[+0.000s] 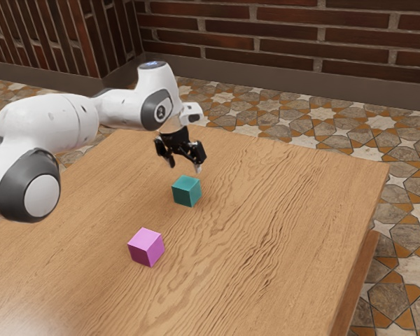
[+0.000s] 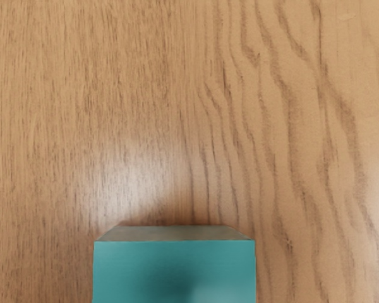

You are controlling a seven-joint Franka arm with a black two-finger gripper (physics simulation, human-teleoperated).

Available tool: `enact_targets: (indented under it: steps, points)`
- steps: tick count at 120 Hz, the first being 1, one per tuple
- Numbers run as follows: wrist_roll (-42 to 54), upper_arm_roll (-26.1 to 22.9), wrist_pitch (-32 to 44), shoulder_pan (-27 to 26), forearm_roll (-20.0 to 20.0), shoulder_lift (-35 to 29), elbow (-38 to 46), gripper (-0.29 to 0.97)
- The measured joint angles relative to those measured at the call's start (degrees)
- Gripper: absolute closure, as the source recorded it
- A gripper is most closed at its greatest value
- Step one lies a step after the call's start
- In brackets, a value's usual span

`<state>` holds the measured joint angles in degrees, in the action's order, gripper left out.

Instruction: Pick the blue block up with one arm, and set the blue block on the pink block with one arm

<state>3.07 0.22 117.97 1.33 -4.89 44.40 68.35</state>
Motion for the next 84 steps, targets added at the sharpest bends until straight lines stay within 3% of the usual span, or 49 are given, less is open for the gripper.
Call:
enact_targets:
  steps: [66,84]
  points:
    - [-2.0,0.5,-0.9,0.4,-1.8,3.5,1.7,0.02]
    - [-2.4,0.5,-0.6,0.4,-1.5,4.1,1.4,0.09]
